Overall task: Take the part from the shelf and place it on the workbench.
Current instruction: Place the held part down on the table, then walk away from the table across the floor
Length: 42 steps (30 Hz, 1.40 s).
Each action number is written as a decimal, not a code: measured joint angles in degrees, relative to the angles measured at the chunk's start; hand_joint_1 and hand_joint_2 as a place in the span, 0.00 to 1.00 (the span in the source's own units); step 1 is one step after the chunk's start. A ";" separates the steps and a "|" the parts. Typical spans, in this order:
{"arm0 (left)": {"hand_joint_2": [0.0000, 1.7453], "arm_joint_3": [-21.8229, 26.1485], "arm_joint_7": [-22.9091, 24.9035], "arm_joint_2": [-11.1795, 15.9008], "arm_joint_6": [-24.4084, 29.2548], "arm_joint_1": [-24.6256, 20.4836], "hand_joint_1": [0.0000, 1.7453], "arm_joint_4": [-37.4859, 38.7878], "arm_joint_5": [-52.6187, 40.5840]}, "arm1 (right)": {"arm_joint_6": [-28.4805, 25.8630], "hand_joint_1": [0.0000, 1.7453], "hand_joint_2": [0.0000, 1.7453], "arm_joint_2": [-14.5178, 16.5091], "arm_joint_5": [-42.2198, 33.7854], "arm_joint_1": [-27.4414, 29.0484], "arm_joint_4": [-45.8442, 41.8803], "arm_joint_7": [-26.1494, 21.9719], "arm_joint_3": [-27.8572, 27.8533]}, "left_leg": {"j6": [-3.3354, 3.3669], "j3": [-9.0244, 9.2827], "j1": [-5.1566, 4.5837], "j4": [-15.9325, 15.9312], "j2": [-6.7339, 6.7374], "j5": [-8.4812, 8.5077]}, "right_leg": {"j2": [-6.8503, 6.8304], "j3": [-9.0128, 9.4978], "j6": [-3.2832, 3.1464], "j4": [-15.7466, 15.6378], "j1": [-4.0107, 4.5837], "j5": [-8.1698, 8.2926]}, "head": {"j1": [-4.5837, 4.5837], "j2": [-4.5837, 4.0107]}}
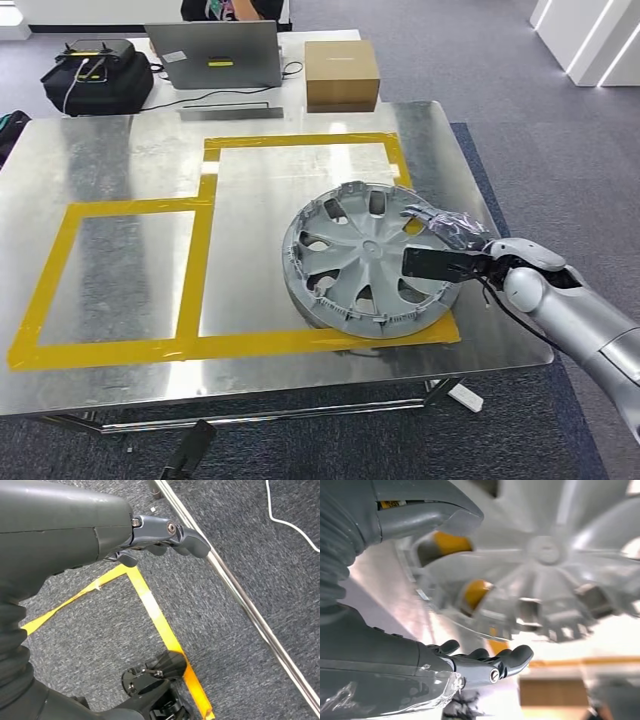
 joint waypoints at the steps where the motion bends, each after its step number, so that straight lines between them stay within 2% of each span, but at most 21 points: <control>1: 0.25 -0.07 -0.04 -0.02 -0.15 -0.01 0.00 0.00 -0.15 | -1.82 0.00 1.00 0.39 0.75 1.69 -1.09 -1.74 -1.38 | 0.00 0.00 0.00 0.00 -0.02 0.00 | -0.01 0.00 0.00 0.00 0.00 0.00 | 0.00 0.00; 2: 0.00 -0.15 -0.08 -0.04 -0.33 -0.03 0.00 0.00 -0.33 | -3.57 0.00 1.00 0.86 1.36 3.67 -2.38 -3.94 -2.93 | 0.00 -0.01 0.00 0.00 -0.04 0.00 | -0.03 0.01 0.00 0.00 0.00 -0.01 | -0.01 0.00; 6: 0.00 -0.59 -0.11 -0.30 -0.80 -0.07 0.00 0.00 -1.29 | -12.37 0.00 1.00 4.48 3.19 14.25 -10.80 -14.38 -12.37 | 0.00 -0.04 0.00 -0.02 -0.09 -0.02 | -0.05 -0.01 -0.02 0.00 0.01 -0.06 | 0.00 0.00; 8: 0.00 -0.87 -0.11 -0.44 -0.80 -0.11 0.00 0.00 -1.57 | -15.31 0.00 1.00 6.55 4.26 18.64 -15.11 -16.47 -16.82 | -0.01 -0.05 0.00 -0.03 -0.11 -0.02 | -0.08 -0.04 -0.04 0.00 0.01 -0.10 | -0.01 0.00; 14: 0.00 -1.65 -0.09 -0.51 -0.75 -0.12 0.00 0.00 -1.76 | -17.34 0.00 1.00 9.42 5.74 24.98 -22.12 -17.37 -24.33 | -0.01 -0.04 -0.01 -0.05 -0.12 -0.02 | -0.10 -0.18 -0.08 -0.01 -0.01 -0.16 | 0.00 0.00; 18: 0.00 -1.93 0.02 -0.77 -0.28 -0.09 0.00 0.00 -1.88 | -22.01 0.00 1.00 11.18 7.62 28.54 -25.56 -19.05 -28.41 | -0.01 -0.05 -0.03 -0.05 -0.15 -0.02 | -0.15 -0.58 -0.08 -0.02 -0.03 -0.16 | 0.01 0.00; 22: 0.00 -2.15 0.05 -1.03 -0.24 -0.09 0.00 0.00 -1.93 | -27.19 0.00 1.00 12.89 9.83 32.40 -29.44 -20.01 -31.79 | -0.01 -0.13 -0.07 -0.05 -0.14 -0.01 | -0.11 -0.15 -0.05 -0.02 -0.06 -0.13 | -0.01 0.00; 28: 0.00 -2.14 -1.81 -1.29 -0.08 -0.06 0.00 0.00 -0.66 | -31.95 0.00 1.00 13.63 9.30 36.74 -35.54 -20.23 -36.29 | 0.00 -0.14 -0.07 -0.05 -0.14 -0.02 | -0.11 -0.32 -0.04 -0.02 -0.07 -0.13 | -0.01 0.00; 32: 0.00 -1.82 -3.91 -1.34 0.16 0.15 0.00 0.00 1.73 | -31.04 0.00 0.00 13.63 1.91 40.70 -41.93 -23.05 -40.45 | -0.03 -0.14 -0.08 -0.05 -0.17 -0.07 | -0.18 -0.76 -0.03 -0.04 -0.08 -0.22 | 0.00 0.00; 36: 0.00 -0.73 -4.10 -1.28 0.10 0.76 0.00 0.00 4.09 | -28.60 0.00 0.00 13.63 -2.24 46.10 -50.40 -26.04 -45.74 | -0.03 -0.15 -0.10 -0.05 -0.18 -0.14 | -0.15 -0.76 -0.03 -0.04 -0.10 -0.24 | 0.00 0.00; 42: 0.00 0.65 -3.62 -1.27 0.00 1.06 0.00 0.00 5.09 | -27.19 0.00 0.00 13.63 -3.57 50.96 -57.98 -27.13 -50.64 | 0.01 -0.15 -0.12 -0.02 -0.17 -0.21 | -0.13 -0.77 0.00 -0.07 -0.12 -0.27 | 0.00 0.00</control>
